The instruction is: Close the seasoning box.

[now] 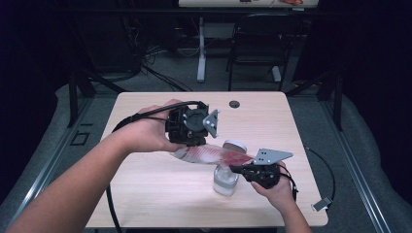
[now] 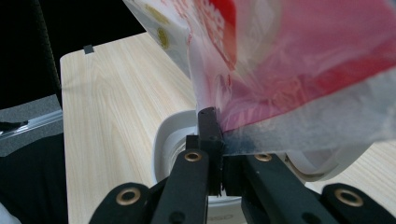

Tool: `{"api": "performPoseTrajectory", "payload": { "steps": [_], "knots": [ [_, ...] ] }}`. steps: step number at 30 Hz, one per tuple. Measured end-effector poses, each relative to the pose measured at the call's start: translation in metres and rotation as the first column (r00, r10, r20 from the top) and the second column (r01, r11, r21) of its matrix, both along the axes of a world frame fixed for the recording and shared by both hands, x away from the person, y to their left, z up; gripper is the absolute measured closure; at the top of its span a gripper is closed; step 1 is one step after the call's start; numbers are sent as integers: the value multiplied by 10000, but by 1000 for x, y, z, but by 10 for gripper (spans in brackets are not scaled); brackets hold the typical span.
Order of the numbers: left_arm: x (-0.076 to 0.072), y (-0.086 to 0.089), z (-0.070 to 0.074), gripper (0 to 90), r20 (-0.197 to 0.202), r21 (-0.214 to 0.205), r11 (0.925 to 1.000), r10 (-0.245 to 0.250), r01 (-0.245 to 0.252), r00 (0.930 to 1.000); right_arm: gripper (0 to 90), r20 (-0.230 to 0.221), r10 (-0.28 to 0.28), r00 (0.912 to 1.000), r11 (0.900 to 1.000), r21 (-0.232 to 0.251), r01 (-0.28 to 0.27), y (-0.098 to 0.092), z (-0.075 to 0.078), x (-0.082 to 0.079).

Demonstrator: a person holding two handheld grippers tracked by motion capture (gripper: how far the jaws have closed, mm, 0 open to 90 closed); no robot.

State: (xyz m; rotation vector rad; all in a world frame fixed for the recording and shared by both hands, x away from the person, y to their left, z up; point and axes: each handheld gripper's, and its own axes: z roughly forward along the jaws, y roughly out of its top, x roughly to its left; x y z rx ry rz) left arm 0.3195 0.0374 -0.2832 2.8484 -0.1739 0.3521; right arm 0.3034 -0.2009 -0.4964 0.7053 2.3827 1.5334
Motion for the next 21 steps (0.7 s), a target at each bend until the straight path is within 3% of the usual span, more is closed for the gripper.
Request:
{"api": "performPoseTrajectory", "payload": {
  "steps": [21],
  "knots": [
    [-3,-5,4,900,62,18,10000,-69,69,10000,897,27,31,10000,9999,-153,-31,2,-1,-1]
  ]
}}
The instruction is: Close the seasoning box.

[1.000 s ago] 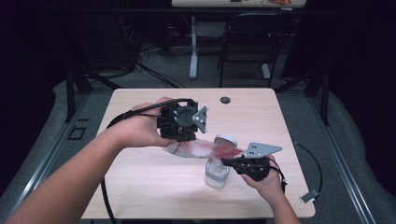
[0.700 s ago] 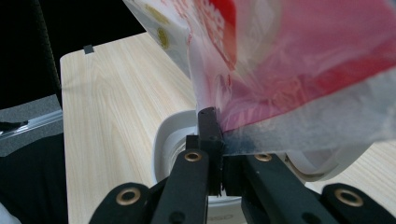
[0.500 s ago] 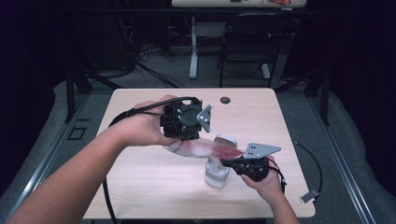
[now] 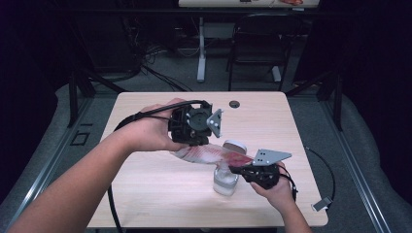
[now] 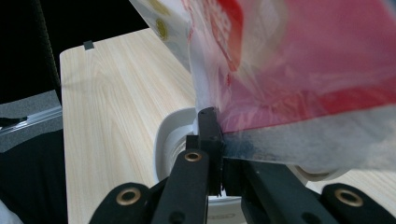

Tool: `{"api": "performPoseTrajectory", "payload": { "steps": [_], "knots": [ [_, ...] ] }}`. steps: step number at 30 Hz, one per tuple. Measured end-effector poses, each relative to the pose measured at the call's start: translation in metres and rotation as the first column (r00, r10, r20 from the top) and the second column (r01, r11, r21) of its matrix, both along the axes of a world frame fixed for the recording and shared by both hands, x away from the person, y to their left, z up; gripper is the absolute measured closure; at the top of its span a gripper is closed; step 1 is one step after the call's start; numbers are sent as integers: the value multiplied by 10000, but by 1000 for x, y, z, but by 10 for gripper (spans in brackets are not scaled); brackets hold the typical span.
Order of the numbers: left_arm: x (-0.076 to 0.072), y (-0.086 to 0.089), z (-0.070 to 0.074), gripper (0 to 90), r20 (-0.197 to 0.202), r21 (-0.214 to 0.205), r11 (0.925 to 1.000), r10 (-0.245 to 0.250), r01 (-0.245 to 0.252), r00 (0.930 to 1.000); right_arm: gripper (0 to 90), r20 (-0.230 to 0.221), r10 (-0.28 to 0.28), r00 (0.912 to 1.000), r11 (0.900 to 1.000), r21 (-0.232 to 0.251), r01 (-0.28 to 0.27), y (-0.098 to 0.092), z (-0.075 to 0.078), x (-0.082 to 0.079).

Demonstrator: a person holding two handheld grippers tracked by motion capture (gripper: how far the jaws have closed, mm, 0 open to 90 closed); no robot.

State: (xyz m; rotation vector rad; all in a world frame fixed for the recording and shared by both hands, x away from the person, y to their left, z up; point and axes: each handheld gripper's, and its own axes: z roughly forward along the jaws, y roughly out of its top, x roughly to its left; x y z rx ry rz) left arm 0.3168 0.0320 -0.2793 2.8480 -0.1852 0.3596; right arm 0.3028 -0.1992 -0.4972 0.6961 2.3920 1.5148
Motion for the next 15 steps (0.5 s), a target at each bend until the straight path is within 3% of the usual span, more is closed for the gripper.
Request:
{"api": "performPoseTrajectory", "payload": {
  "steps": [15],
  "knots": [
    [-1,1,-1,900,-42,-12,10000,-51,51,10000,893,80,-97,9999,9999,-43,97,1,-1,0]
  ]
}}
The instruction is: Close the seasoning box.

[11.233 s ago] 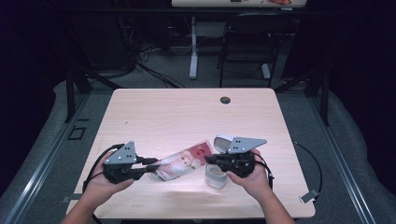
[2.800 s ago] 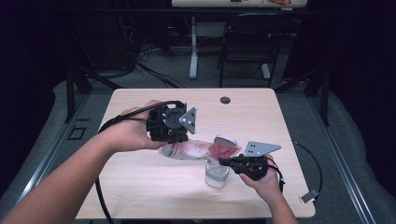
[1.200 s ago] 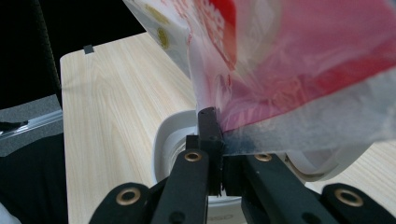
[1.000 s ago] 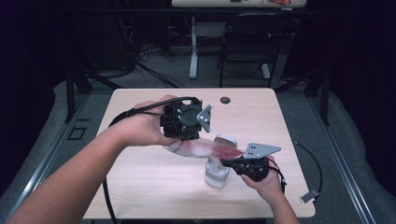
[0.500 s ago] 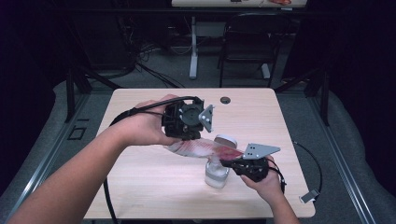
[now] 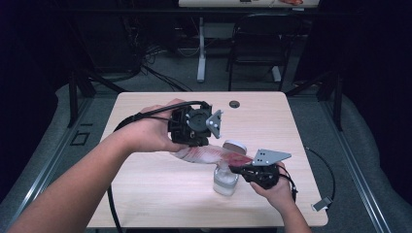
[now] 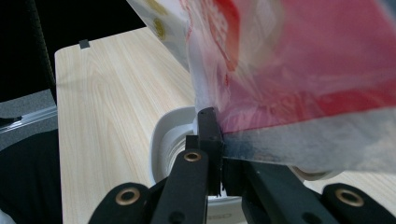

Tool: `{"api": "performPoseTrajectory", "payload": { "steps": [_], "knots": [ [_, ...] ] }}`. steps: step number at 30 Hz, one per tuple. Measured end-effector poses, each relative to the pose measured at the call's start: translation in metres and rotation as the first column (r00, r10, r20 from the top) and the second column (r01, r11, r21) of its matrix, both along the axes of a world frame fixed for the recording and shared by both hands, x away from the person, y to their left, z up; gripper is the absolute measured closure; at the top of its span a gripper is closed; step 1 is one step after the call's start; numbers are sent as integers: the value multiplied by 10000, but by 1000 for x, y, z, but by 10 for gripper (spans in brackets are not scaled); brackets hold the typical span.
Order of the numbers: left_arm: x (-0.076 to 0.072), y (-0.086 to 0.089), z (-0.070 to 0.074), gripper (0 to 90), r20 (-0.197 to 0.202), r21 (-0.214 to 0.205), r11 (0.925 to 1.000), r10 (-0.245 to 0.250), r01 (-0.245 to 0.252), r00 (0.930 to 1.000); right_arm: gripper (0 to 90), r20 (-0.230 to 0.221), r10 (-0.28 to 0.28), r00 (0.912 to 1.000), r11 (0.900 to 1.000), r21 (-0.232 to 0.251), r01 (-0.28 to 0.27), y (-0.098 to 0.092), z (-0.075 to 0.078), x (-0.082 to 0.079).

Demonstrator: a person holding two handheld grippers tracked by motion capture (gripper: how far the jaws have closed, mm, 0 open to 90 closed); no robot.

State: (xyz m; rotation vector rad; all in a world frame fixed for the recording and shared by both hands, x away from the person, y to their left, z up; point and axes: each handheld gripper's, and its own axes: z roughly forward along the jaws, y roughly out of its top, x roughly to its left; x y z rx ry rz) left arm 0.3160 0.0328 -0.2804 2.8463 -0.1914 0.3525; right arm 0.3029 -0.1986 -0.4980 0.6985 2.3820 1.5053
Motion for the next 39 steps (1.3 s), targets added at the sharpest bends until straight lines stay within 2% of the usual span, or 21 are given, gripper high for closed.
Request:
{"api": "performPoseTrajectory", "payload": {
  "steps": [30,35,39],
  "knots": [
    [-2,-3,3,900,-33,-69,9999,-107,107,9999,890,60,-117,9999,9998,137,117,-3,1,1],
    [-2,-3,5,900,25,68,9998,-164,164,9999,890,62,-89,9999,9997,249,87,-3,1,1],
    [-3,-4,5,900,-6,-46,9999,-113,113,9999,891,58,-86,9999,9997,242,85,-3,1,0]
  ]
}}
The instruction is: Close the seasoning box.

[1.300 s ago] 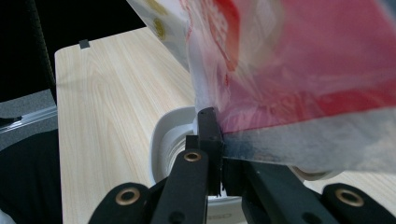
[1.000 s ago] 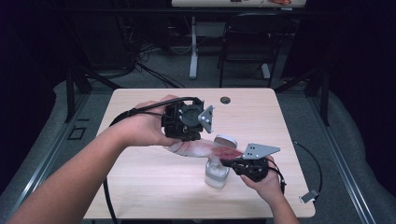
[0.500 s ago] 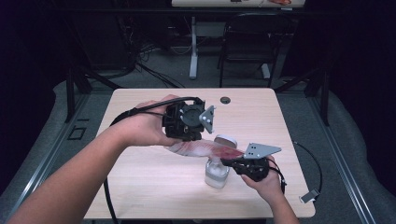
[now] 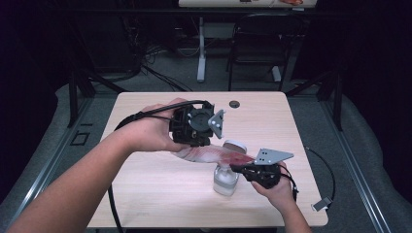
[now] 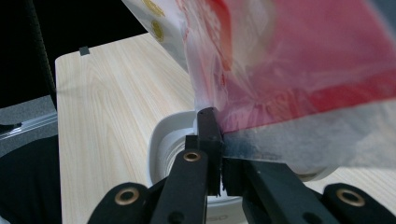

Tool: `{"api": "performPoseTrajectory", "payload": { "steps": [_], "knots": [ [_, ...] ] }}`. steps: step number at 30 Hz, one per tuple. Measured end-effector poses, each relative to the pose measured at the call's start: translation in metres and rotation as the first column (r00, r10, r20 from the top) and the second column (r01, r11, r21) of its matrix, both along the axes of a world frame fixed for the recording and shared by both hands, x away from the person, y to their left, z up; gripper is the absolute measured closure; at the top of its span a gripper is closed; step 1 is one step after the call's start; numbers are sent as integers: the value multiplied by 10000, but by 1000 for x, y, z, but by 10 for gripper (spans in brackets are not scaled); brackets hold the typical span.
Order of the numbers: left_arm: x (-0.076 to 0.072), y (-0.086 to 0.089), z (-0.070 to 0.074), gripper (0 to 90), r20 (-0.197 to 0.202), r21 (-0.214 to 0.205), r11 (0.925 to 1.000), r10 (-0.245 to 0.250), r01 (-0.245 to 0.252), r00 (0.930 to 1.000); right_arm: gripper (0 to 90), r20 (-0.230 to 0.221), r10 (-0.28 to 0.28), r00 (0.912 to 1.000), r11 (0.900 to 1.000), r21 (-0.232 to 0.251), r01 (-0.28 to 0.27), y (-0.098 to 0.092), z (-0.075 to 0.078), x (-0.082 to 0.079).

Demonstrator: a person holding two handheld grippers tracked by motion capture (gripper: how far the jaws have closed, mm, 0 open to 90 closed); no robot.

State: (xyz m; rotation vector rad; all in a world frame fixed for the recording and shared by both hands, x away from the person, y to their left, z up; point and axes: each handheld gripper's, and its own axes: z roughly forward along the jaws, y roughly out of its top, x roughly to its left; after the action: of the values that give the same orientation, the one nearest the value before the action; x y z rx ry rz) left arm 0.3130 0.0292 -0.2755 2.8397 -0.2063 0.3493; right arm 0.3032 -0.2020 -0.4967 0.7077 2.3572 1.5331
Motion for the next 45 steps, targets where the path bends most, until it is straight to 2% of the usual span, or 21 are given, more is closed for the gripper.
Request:
{"api": "performPoseTrajectory", "payload": {
  "steps": [2,13,38,45],
  "knots": [
    [0,0,1,900,28,115,9999,-62,61,10000,891,-2,-5,10000,10000,5,5,0,0,0],
    [0,1,1,900,-37,-23,10000,-37,37,10000,892,-10,68,10000,10000,-21,-68,0,1,-2],
    [-1,1,2,900,-27,-42,10000,-69,69,10000,894,9,202,9998,9998,-53,-202,0,2,-3],
    [0,1,3,900,3,89,9998,-177,177,9998,894,-4,220,9998,9997,-61,-220,0,1,-3]
  ]
}}
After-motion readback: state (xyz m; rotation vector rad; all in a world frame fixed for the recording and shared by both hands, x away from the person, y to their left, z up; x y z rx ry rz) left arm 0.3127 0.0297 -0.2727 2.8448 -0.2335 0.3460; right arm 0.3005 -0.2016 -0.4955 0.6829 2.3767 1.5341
